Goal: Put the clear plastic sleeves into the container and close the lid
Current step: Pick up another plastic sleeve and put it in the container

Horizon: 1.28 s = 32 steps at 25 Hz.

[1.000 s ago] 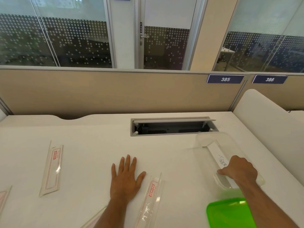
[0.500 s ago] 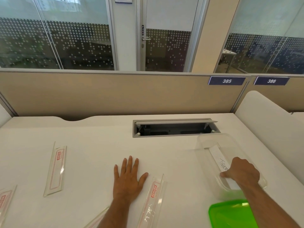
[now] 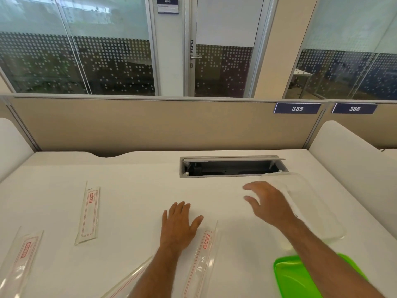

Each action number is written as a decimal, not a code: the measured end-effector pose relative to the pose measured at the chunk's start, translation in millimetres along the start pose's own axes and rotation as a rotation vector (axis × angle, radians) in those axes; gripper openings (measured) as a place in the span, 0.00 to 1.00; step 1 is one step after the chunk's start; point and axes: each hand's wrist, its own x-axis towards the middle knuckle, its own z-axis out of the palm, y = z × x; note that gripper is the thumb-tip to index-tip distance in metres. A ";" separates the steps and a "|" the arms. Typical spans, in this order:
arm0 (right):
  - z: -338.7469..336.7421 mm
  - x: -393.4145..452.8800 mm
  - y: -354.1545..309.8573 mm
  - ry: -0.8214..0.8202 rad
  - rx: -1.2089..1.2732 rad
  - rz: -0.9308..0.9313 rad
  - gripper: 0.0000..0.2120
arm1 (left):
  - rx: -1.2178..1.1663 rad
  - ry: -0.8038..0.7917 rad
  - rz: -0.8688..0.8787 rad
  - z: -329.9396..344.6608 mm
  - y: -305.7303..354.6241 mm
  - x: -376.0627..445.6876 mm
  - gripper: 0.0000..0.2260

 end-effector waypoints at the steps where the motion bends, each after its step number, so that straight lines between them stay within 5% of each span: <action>1: 6.2 -0.7 -13.3 -0.050 -0.001 -0.108 0.12 | -0.040 0.038 0.020 -5.0 2.7 -2.0 0.27; 5: 44.4 -10.3 -56.5 -0.429 -0.098 -0.324 0.14 | -0.253 -0.014 0.067 -28.3 13.6 -17.2 0.14; 11: 71.4 -25.5 -74.1 -0.629 -0.091 -0.266 0.13 | -0.442 -0.219 0.087 -45.3 11.8 -45.9 0.08; 18: 67.3 -37.8 -78.0 -0.609 -0.082 -0.224 0.07 | -0.409 -0.353 0.096 -42.3 3.4 -74.6 0.06; 29: 38.0 -54.2 -83.1 -0.282 -0.080 -0.300 0.09 | -0.100 -0.004 0.317 -56.6 4.1 -83.6 0.09; 32: 29.4 -51.1 -82.7 -0.186 -0.069 -0.339 0.20 | 0.086 0.122 0.502 -63.8 6.0 -81.2 0.07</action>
